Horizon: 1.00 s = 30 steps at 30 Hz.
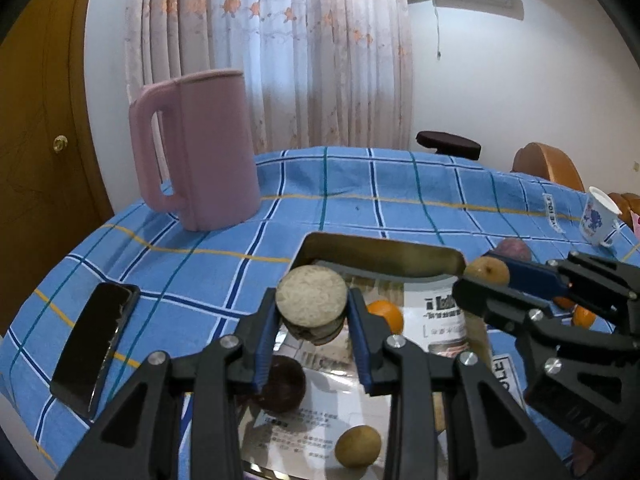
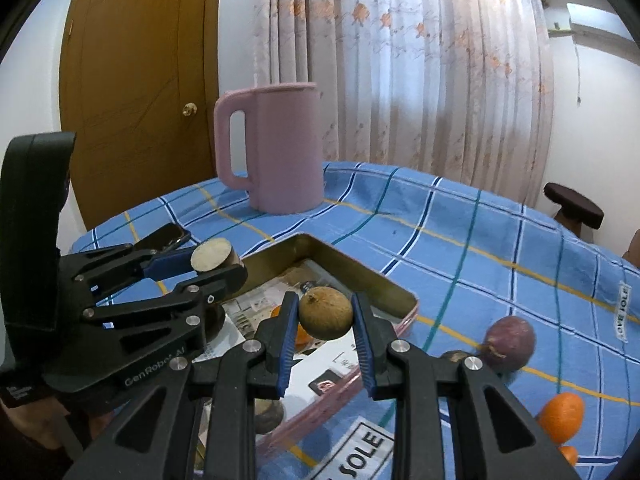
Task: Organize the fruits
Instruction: 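Carry the taro piece over the tin with the left tool while the right tool carries the kiwi, then open the left tool to drop the taro piece while the right tool drops the kiwi into the tin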
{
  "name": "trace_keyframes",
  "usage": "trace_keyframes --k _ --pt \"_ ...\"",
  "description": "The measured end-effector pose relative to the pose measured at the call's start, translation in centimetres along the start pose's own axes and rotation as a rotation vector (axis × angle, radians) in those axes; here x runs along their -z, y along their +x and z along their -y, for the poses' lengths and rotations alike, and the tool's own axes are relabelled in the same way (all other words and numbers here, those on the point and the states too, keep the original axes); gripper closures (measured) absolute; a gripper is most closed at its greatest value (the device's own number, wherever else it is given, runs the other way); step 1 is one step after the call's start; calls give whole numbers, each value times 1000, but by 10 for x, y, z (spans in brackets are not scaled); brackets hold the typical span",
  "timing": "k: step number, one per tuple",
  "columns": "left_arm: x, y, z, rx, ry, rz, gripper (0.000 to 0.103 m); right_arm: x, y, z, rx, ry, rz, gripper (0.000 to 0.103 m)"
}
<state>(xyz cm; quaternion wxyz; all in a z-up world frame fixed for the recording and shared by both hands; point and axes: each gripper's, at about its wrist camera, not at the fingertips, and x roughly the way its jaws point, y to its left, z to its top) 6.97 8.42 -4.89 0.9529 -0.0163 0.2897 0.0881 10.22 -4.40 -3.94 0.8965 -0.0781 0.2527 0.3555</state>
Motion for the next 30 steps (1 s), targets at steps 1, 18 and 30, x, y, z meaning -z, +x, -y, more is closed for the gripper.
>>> trace_keyframes --k 1,18,30 --pt "1 2 -1 -1 0 -5 68 1 3 -1 -1 1 -5 74" --pt "11 16 -5 -1 4 -82 64 14 32 -14 -47 -20 -125 74" --pt "13 -3 -3 0 -9 -55 23 18 8 1 -20 27 -86 64"
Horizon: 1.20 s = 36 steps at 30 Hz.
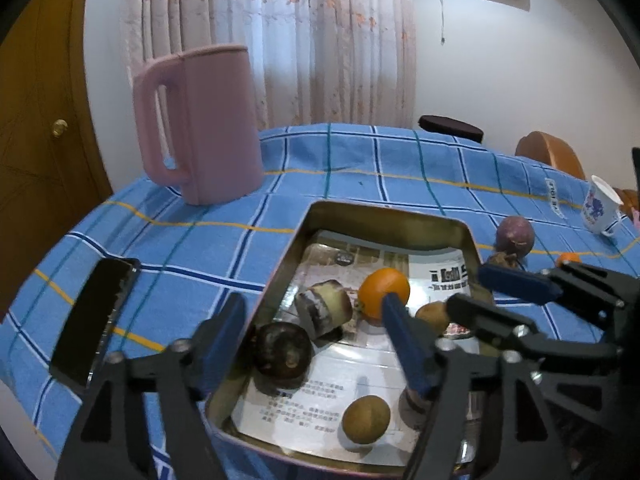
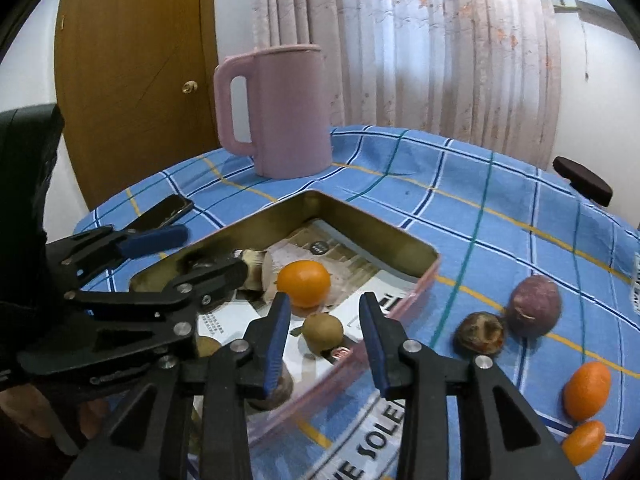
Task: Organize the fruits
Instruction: 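Open the left tool to drop the taro piece while the right tool drops the kiwi into the tin, then grasp the brown round taro on the cloth with the left tool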
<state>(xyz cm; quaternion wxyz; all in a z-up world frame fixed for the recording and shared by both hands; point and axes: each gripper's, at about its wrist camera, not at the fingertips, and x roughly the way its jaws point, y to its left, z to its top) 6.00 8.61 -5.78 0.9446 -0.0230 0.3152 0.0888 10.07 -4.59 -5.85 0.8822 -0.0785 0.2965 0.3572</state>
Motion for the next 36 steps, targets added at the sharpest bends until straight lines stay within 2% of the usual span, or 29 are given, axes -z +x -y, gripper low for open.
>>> trace_keyframes --k 6,9,17,22,25,30,33,36 --pt "-2 -13 4 26 -13 37 7 5 -23 8 44 15 33 61" --pt "-2 -18 13 47 4 50 7 16 -41 19 110 15 32 61" --pt "-2 -20 54 118 50 46 6 56 -89 112 332 211 -32 61" --pt "-1 -24 81 140 105 45 6 67 -92 142 334 289 -74 61" --pt "-2 -26 97 152 134 44 6 69 -87 141 302 291 -95 61" --pt "-3 -26 116 158 174 43 6 72 -82 146 331 281 -128 61" --pt "-3 -22 125 168 182 30 6 74 -82 154 297 319 -121 61" --pt "-4 -17 133 171 193 21 6 74 -80 152 303 309 -122 61"
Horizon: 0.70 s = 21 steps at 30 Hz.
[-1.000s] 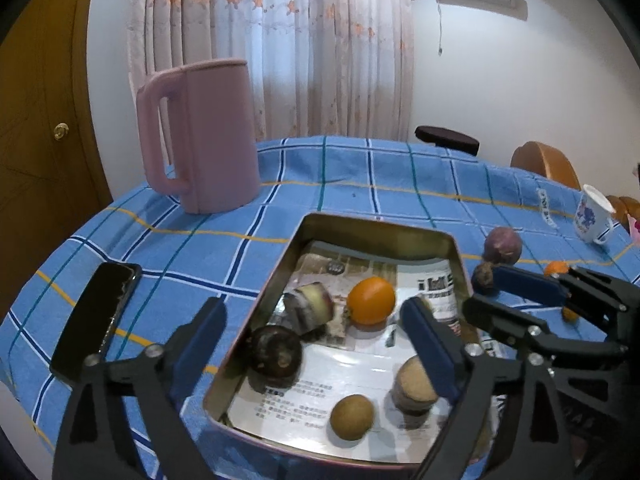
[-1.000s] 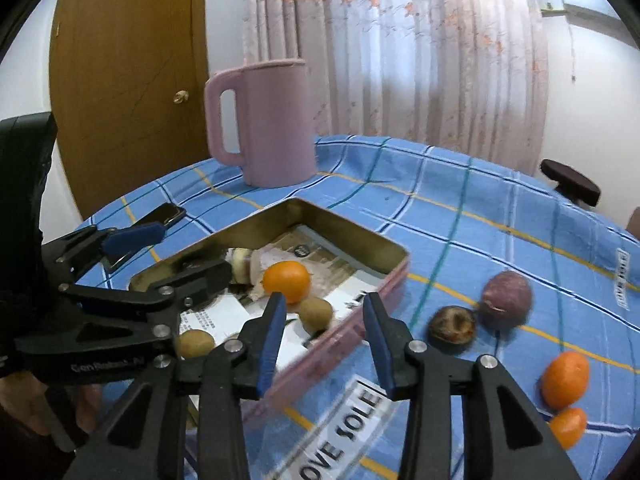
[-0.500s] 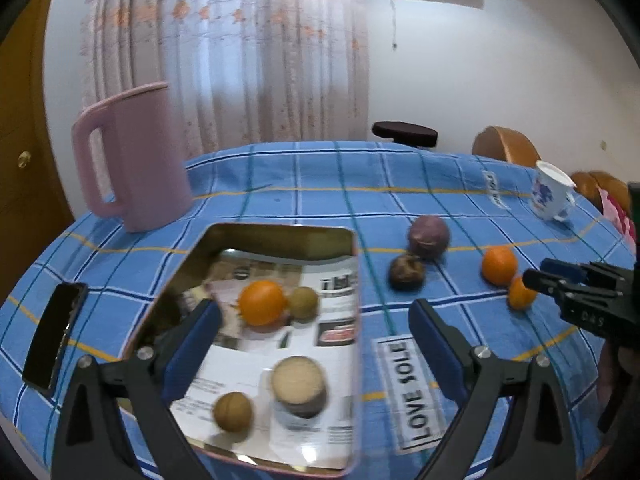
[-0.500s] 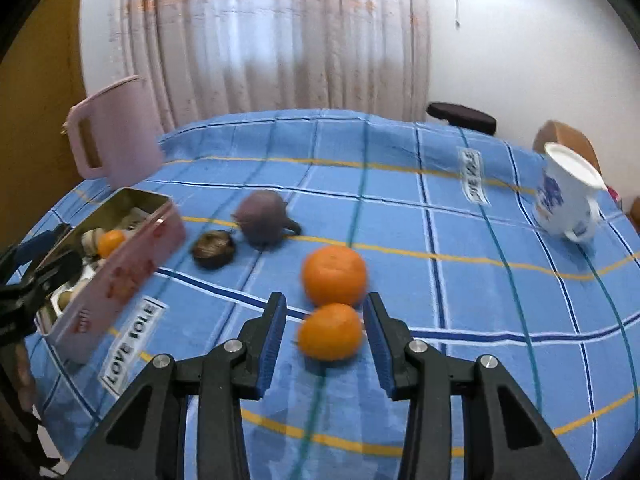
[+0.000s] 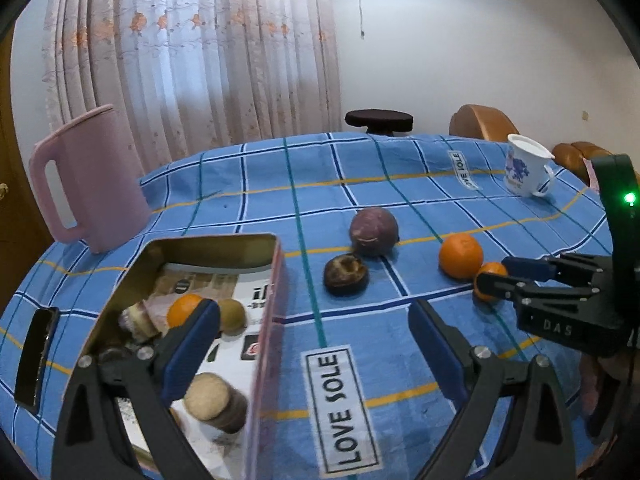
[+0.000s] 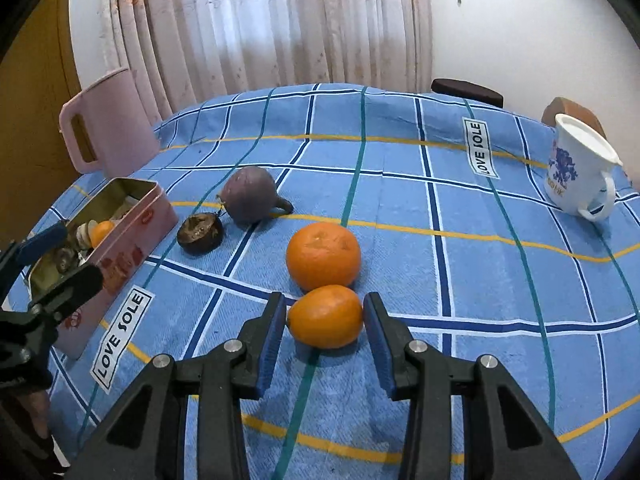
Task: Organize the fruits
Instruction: 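Grasp the brown round taro on the cloth with the left tool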
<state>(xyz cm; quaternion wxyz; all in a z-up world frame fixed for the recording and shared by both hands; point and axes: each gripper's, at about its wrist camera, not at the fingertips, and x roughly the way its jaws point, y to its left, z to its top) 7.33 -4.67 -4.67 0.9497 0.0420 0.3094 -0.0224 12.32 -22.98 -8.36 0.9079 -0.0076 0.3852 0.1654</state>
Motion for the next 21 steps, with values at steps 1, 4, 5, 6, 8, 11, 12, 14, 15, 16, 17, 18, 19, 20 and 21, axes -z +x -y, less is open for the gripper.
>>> trace_keyframes --k 1,4,5,6,8,11,12,14,15,16,17,18,19,20,21 --pt "-1 3 3 6 8 -11 6 0 0 -1 2 -5 1 61" --pt "-4 5 11 39 2 -18 6 0 1 0 -3 -7 2 61" --pt "-5 6 13 46 2 -19 6 -1 1 1 -7 -2 0 61" --pt "-7 6 15 42 4 -17 6 -1 1 2 -12 0 -1 61" --pt "-10 7 16 33 5 -10 6 -1 3 4 -22 1 -9 60" --pt "-11 12 15 20 6 -16 6 -1 4 4 -31 6 -9 60" --pt "-11 14 15 16 8 -17 7 -1 4 4 -30 4 -8 60" --pt "-13 18 13 2 23 -22 12 0 4 1 -20 -14 -3 60" --pt "-13 20 12 -4 28 -27 15 0 3 0 -17 -20 -2 60" --pt "-15 22 10 -8 21 -30 15 0 3 1 -22 -17 0 60" --pt "-18 22 7 -5 3 -29 15 1 3 2 -29 -10 2 60" --pt "-19 22 7 2 0 -28 15 1 2 4 -35 1 5 60" --pt "-20 24 11 14 11 -32 15 0 2 5 -38 8 10 60" --pt "-21 28 15 18 28 -39 18 1 1 5 -36 9 16 60" --pt "-22 31 19 12 42 -46 31 1 0 4 -31 7 19 60"
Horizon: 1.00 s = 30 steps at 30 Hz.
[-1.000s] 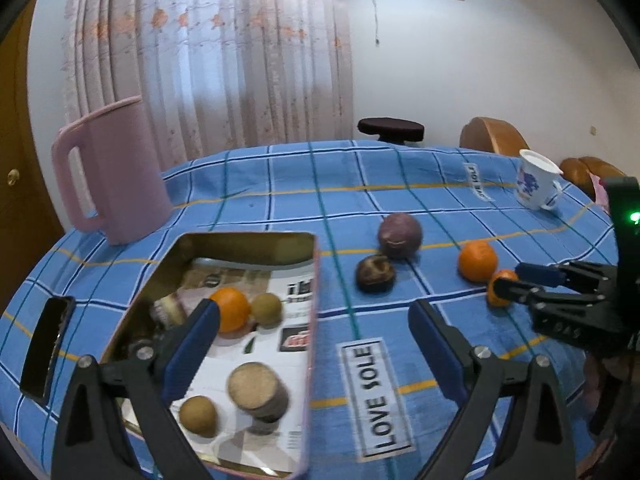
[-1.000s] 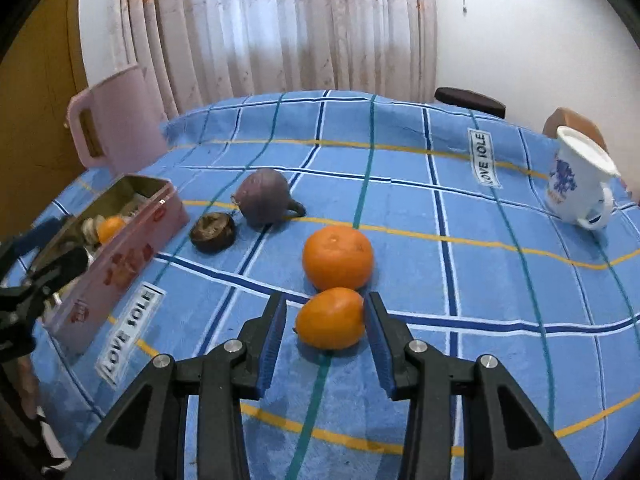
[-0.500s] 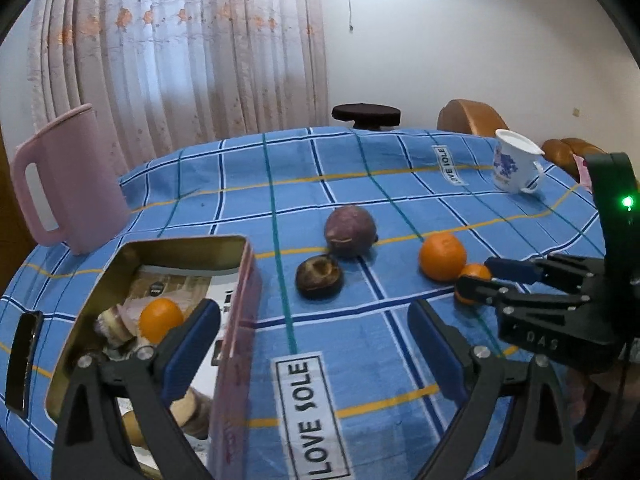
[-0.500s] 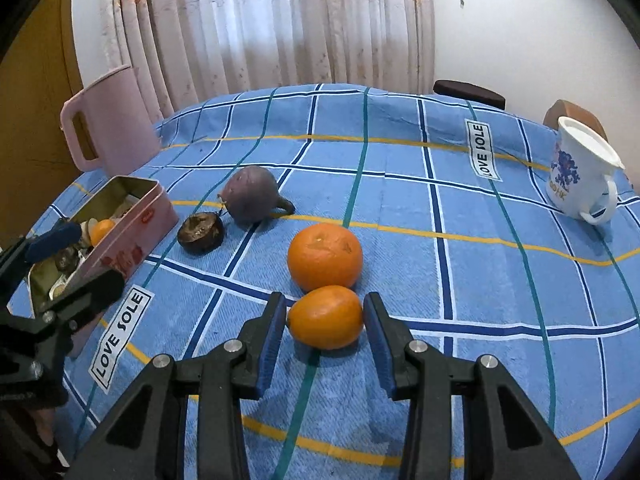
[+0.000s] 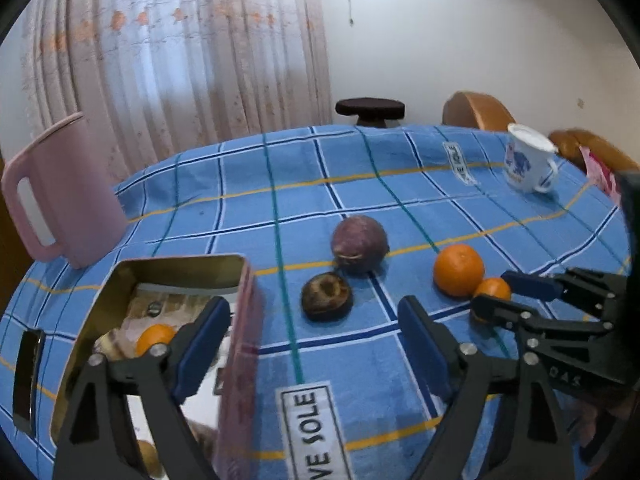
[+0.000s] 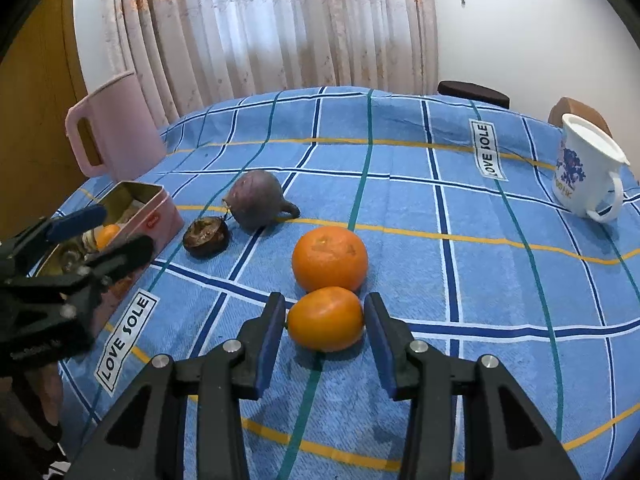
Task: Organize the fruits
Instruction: 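Grasp the brown round taro on the cloth with the left tool, then grasp the orange on the cloth with the right tool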
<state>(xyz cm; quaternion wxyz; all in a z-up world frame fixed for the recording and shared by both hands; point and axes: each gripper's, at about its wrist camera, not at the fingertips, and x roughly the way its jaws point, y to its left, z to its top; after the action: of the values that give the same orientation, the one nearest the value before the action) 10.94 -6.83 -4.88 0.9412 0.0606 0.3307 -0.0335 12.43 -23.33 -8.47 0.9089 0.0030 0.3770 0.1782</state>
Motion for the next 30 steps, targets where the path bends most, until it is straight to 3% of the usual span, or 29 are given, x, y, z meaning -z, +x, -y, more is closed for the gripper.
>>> trace_keyframes --k 2,7,9,16,19,23,30 --pt "-1 13 11 4 45 -45 49 0 -1 -2 6 -9 5 60" --pt "-7 46 21 -29 80 -127 50 0 -2 -6 7 -27 10 64" --pt "-9 58 22 15 71 -176 47 0 -3 -7 5 -30 13 64" --pt "-10 76 17 -58 84 -179 40 0 1 -2 -23 -5 -4 64" --pt "-10 72 10 -19 65 -167 43 0 1 -2 -23 -6 -4 64" --pt "-7 69 15 -39 125 -150 62 0 1 -2 -24 -7 -9 64" --pt "3 47 19 99 110 -139 62 -1 1 -2 -23 -7 -8 64"
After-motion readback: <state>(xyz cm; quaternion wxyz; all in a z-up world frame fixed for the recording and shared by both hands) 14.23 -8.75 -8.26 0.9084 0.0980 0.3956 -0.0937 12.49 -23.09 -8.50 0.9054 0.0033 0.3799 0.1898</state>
